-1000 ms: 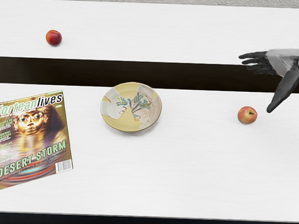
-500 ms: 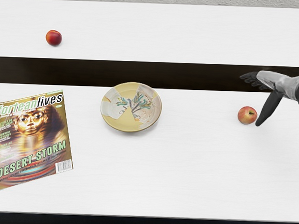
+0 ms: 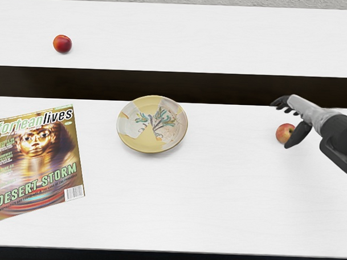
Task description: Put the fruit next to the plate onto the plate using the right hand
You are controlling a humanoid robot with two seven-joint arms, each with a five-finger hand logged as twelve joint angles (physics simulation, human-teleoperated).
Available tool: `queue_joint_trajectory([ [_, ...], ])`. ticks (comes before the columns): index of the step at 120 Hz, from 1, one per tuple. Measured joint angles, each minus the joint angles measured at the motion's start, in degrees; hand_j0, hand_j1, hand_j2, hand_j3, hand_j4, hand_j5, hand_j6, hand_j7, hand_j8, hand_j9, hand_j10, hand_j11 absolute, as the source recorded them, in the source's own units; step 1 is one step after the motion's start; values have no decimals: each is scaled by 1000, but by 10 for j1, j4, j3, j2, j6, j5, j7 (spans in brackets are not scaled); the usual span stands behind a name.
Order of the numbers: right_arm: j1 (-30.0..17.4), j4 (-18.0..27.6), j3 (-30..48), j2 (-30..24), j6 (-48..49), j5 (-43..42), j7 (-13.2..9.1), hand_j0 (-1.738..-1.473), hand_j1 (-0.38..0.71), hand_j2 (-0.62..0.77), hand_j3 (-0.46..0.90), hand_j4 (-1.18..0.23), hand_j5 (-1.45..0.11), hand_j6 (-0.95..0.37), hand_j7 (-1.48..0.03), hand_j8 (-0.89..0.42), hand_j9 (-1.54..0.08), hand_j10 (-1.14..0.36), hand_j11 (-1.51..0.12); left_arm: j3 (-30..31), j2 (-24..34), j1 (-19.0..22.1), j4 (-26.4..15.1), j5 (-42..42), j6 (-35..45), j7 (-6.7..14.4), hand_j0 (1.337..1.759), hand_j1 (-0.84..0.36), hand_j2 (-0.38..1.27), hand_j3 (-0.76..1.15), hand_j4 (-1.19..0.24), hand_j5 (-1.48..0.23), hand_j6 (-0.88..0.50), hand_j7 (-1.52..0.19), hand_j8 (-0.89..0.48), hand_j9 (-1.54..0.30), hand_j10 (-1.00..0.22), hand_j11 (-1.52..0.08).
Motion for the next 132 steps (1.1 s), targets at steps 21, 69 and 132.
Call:
queue_joint_trajectory([
  [21,0,3,-32,3,-50,-19,0,-1658,35,-60,0,-328,-420,-331,-419,-329,-420,-328,-420,0,0,0,0,0,0,0,1658,69,47,0,-234,-304,-234,-304,-234,-304,-234,-304],
  [69,-6,2,-82,19,-115,-42,0,-1658,83,-67,0,-368,-473,-370,-472,-369,-473,-368,-473,0,0,0,0,0,0,0,1658,69,47,0,-234,-304,-234,-304,-234,-304,-234,-304],
  [132,-9,-24,-85,27,-117,-55,0,-1658,106,-61,0,-428,-478,-409,-507,-421,-490,-447,-508,0,0,0,0,0,0,0,1658,69,47,0,-234,-304,-234,-304,-234,-304,-234,-304],
])
